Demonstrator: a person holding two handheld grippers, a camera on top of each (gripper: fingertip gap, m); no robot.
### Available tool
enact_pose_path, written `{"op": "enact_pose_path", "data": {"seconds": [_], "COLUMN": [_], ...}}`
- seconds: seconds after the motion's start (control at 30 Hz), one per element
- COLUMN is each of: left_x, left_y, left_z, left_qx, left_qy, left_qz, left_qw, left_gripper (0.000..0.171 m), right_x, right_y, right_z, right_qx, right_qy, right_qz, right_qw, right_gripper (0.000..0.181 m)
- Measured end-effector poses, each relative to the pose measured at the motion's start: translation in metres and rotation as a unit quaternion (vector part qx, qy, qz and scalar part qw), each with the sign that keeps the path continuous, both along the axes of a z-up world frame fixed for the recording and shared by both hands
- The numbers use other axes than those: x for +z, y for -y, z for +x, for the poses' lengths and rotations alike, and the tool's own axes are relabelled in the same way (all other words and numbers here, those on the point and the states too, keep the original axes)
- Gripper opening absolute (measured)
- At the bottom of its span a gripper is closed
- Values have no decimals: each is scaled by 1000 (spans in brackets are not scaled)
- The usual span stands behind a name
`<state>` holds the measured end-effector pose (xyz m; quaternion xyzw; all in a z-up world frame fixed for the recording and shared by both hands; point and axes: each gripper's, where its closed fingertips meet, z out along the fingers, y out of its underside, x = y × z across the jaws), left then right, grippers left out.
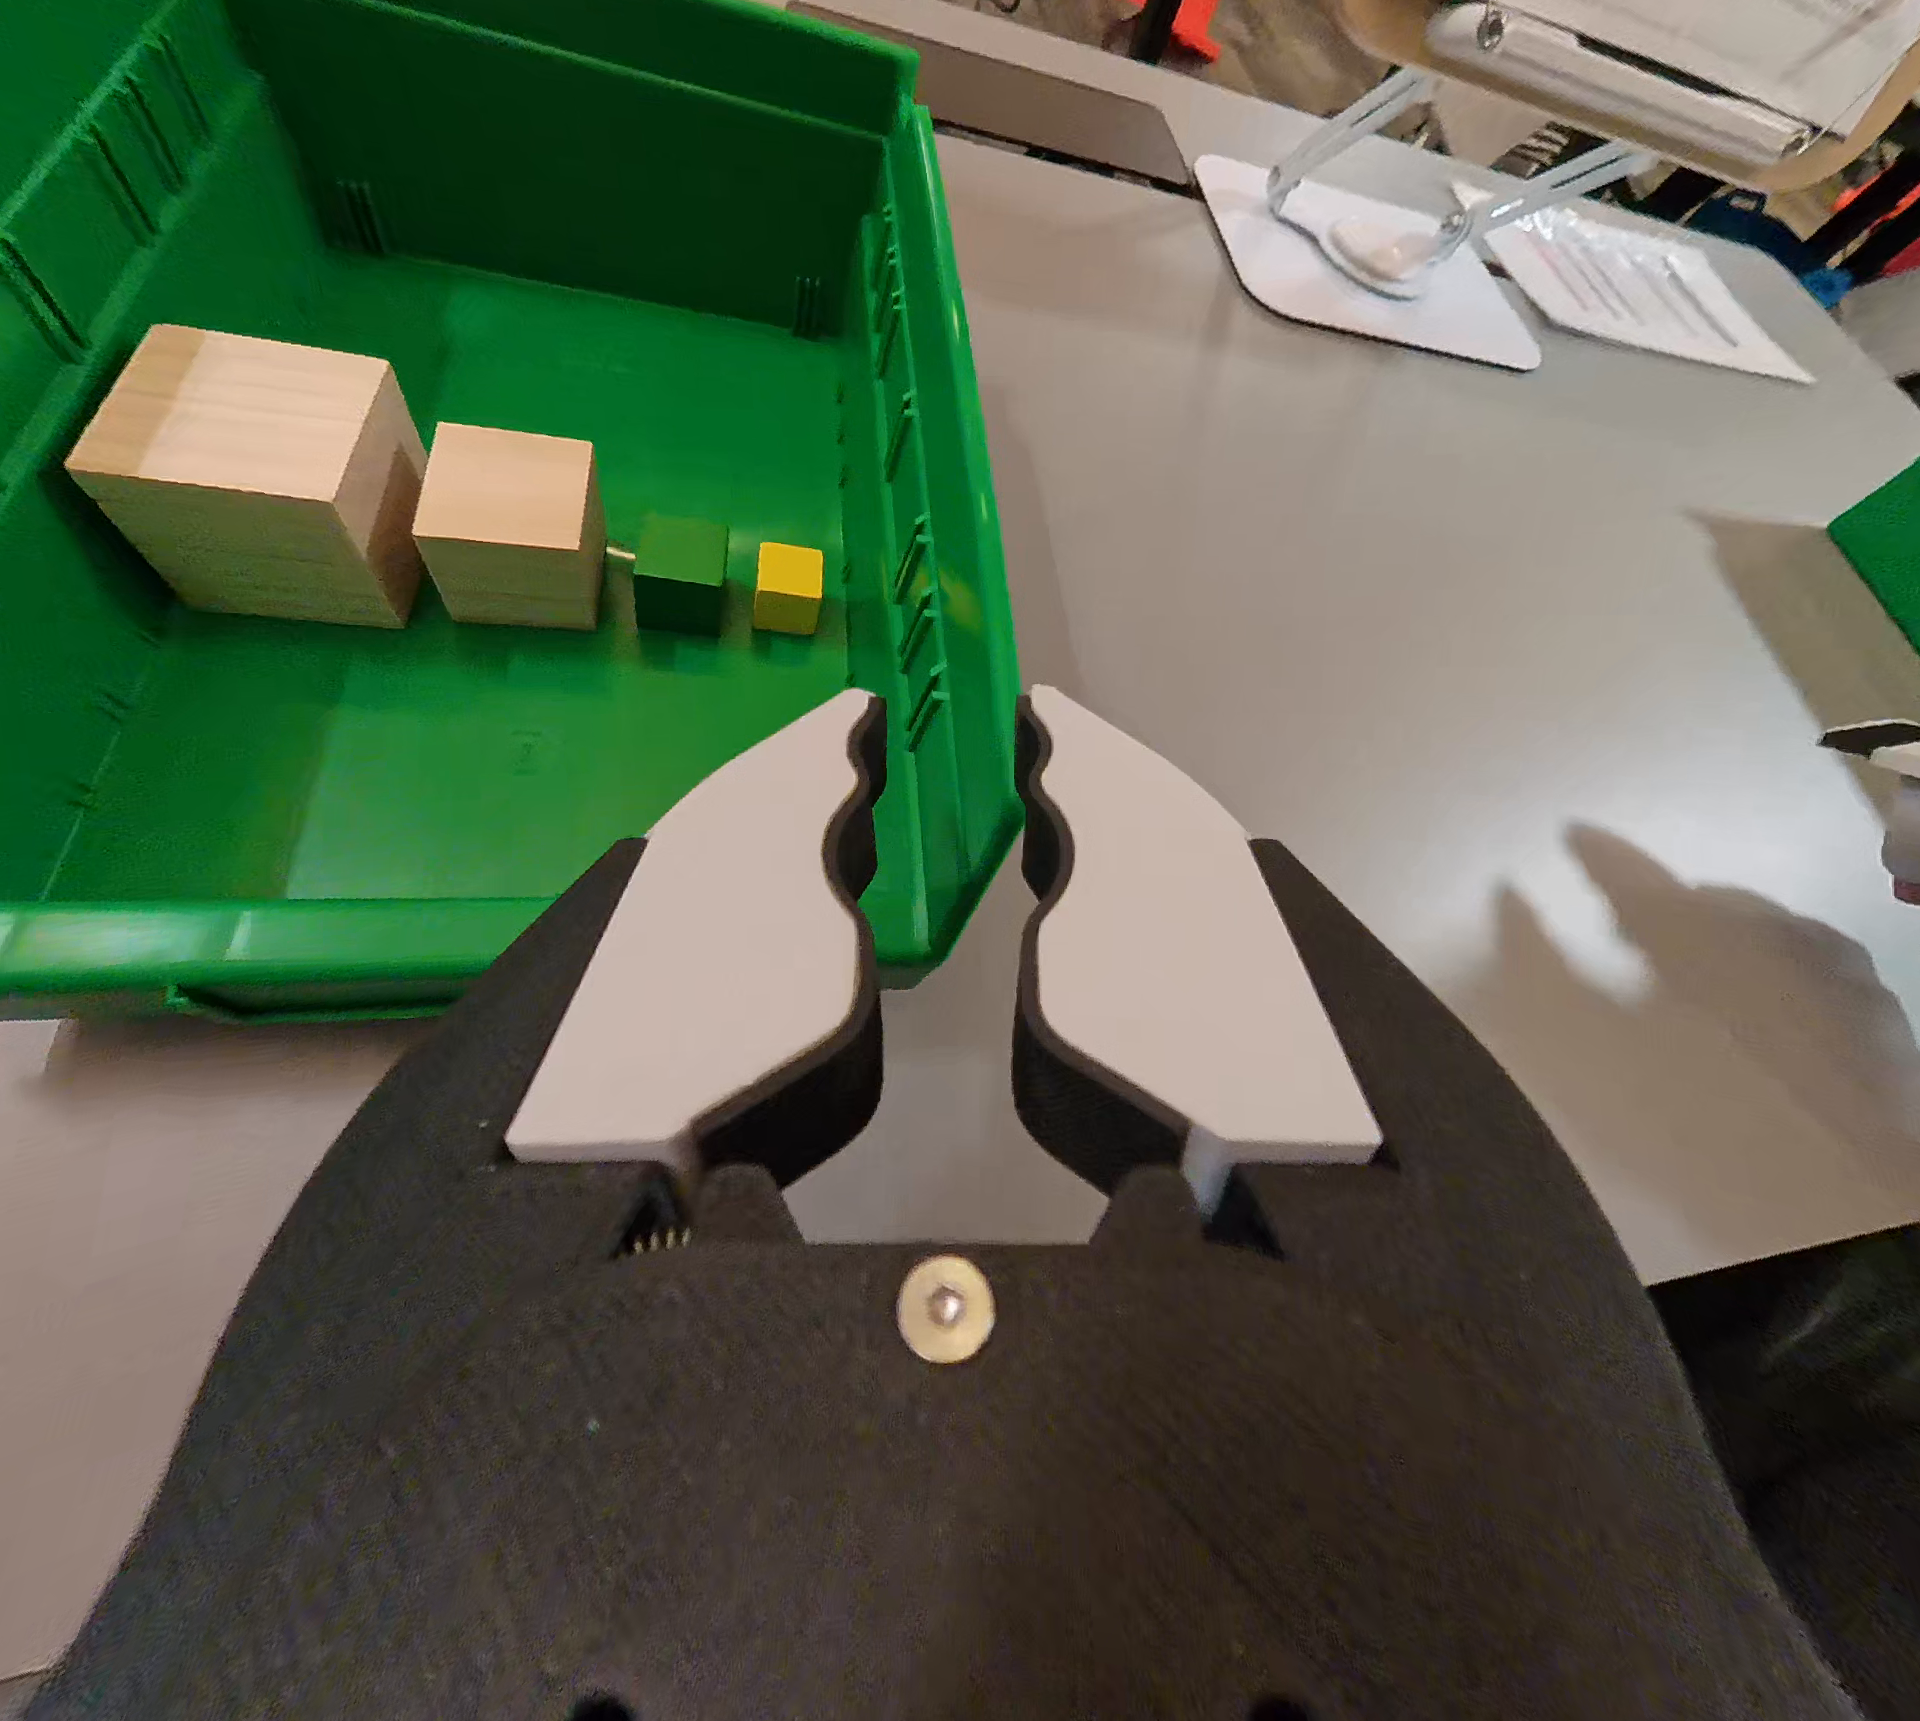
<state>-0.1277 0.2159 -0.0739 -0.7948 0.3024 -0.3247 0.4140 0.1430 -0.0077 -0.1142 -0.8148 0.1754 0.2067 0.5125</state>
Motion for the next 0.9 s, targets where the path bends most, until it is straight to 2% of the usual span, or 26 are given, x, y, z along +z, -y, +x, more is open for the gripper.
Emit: {"op": "enact_pose_path", "data": {"seconds": [0.5, 0.63, 0.8, 0.9], "left_x": [3, 8, 6, 8], "left_y": [-2, 3, 2, 3], "left_z": [2, 7, 6, 8], "left_qx": [4, -11, -8, -10], "left_qy": [-4, 34, 27, 48], "left_qz": [33, 2, 5, -8], "left_qw": [999, 999, 1000, 999], "left_gripper": [20, 20, 20, 19], "right_x": [-1, -2, -2, -2], "right_y": [-1, -1, -1, -1], "right_z": [-5, -7, -8, -7], "right_qx": [7, 10, 12, 11], "right_qy": [-3, 0, 1, -1], "right_qz": [-1, -3, -4, -4], "right_qw": [1000, 1000, 1000, 1000], "right_gripper": [32, 32, 32, 32]}}
